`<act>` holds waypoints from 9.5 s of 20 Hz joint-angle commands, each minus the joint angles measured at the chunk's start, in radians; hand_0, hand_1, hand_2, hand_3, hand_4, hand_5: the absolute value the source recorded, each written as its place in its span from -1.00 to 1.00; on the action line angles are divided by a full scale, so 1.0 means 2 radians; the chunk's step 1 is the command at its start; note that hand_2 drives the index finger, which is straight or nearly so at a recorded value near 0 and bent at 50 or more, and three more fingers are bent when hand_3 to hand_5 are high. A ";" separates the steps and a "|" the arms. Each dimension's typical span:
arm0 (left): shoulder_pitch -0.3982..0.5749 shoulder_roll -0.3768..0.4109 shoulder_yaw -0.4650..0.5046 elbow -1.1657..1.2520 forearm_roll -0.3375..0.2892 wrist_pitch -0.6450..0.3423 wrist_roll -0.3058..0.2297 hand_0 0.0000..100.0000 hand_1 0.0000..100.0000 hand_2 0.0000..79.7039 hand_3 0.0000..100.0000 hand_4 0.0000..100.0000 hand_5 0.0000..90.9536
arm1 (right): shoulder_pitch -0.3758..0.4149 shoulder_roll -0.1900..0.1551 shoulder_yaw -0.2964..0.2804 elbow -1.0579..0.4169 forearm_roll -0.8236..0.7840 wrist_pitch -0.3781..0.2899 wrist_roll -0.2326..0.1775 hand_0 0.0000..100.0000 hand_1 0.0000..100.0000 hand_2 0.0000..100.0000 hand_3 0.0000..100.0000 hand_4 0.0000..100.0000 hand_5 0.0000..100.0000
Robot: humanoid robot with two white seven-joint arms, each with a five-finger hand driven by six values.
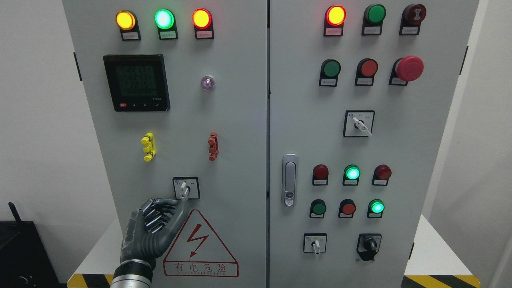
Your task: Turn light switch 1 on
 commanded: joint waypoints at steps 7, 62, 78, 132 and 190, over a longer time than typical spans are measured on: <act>-0.014 0.000 -0.010 0.001 -0.011 0.019 0.000 -0.75 0.41 0.33 0.47 0.68 0.72 | 0.000 0.000 0.000 0.000 -0.012 0.000 0.000 -1.00 -1.00 -1.00 -1.00 -1.00 -1.00; -0.037 -0.014 -0.019 0.011 -0.026 0.063 0.012 -0.68 0.37 0.43 0.53 0.72 0.78 | 0.000 0.000 0.000 0.000 -0.012 0.000 0.000 -1.00 -1.00 -1.00 -1.00 -1.00 -1.00; -0.044 -0.014 -0.019 0.014 -0.026 0.070 0.017 -0.65 0.28 0.47 0.56 0.74 0.79 | 0.000 0.000 0.000 0.000 -0.012 -0.001 0.000 -1.00 -1.00 -1.00 -1.00 -1.00 -1.00; -0.051 -0.020 -0.023 0.023 -0.047 0.070 0.017 -0.23 0.15 0.52 0.66 0.81 0.85 | 0.000 0.000 0.000 0.000 -0.012 0.000 0.000 -1.00 -1.00 -1.00 -1.00 -1.00 -1.00; -0.042 -0.024 -0.023 0.017 -0.046 0.064 0.017 -0.64 -0.19 0.58 0.74 0.84 0.87 | 0.000 0.000 0.000 0.000 -0.012 0.000 0.000 -1.00 -1.00 -1.00 -1.00 -1.00 -1.00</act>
